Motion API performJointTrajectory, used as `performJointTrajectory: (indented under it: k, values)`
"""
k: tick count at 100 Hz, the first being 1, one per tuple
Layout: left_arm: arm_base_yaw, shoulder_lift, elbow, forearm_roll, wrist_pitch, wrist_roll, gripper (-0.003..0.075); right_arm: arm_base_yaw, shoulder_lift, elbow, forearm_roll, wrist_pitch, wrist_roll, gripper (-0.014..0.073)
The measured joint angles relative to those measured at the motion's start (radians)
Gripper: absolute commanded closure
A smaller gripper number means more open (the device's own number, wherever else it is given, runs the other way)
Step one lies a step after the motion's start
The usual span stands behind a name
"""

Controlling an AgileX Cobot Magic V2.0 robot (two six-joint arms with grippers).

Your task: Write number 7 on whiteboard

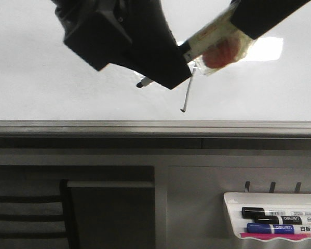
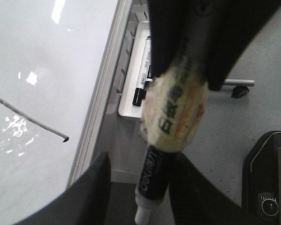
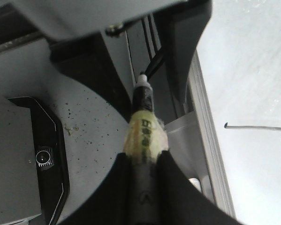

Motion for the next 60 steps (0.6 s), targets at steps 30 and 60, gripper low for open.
performJointTrajectory:
  k: [30,60]
  values:
    - [-0.002,0.0,0.0,-0.002,0.021,0.014,0.0697,0.0,0.0,0.0,0.026,-0.002,0.0,0.0652]
    - [-0.002,0.002,0.0,0.007,0.029,0.025,0.0741,0.0,0.009,0.0,0.036,-0.006,0.0,0.0256]
